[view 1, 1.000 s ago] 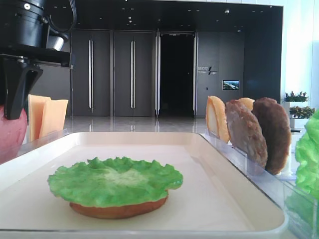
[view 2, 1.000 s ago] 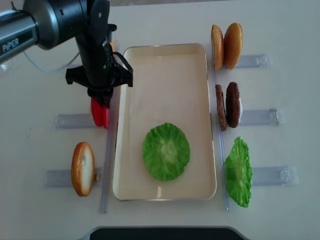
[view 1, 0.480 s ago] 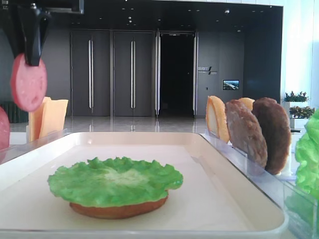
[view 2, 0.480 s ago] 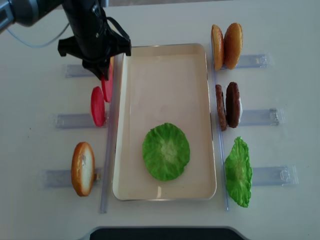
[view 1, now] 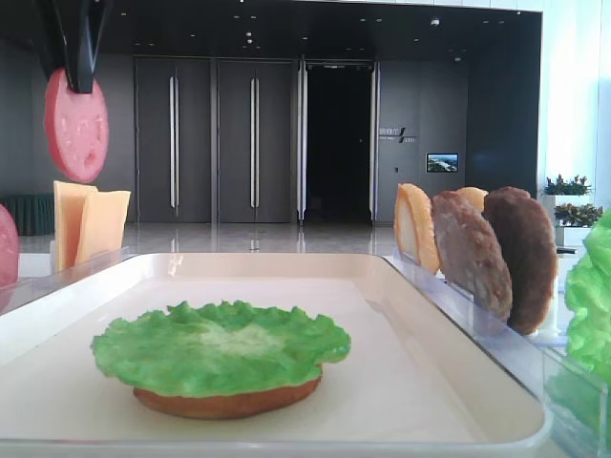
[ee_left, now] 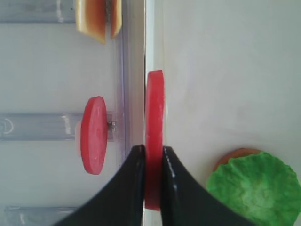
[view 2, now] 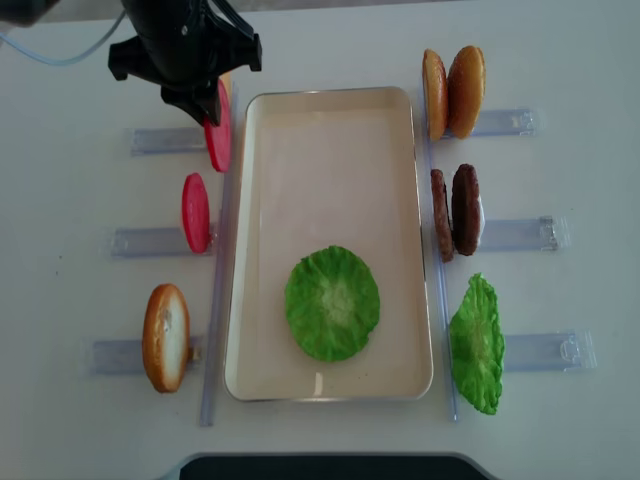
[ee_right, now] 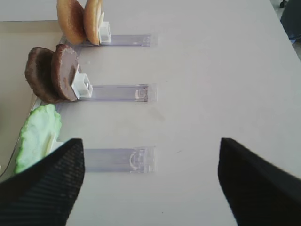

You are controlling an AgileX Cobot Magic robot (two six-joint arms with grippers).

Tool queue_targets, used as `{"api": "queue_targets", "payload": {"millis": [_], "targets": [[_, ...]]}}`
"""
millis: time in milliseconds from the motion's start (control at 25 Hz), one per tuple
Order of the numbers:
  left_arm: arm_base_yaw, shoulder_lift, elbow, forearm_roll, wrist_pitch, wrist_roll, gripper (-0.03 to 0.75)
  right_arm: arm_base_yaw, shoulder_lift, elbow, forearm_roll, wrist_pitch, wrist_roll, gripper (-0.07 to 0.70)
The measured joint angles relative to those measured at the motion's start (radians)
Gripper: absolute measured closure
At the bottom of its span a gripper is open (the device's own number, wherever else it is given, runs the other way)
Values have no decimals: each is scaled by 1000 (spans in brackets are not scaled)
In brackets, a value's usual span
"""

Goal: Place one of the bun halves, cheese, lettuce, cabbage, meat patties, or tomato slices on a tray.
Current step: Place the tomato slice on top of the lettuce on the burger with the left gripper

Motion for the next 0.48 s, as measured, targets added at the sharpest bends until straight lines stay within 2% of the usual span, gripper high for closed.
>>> {"api": "queue_targets", "payload": {"millis": [160, 480], "targets": [[-2, -39, 40, -14, 0, 1, 664, 0, 0, 0, 0, 0, 0, 79], [-2, -236, 244, -72, 0, -10, 664, 0, 0, 0, 0, 0, 0, 79]]}}
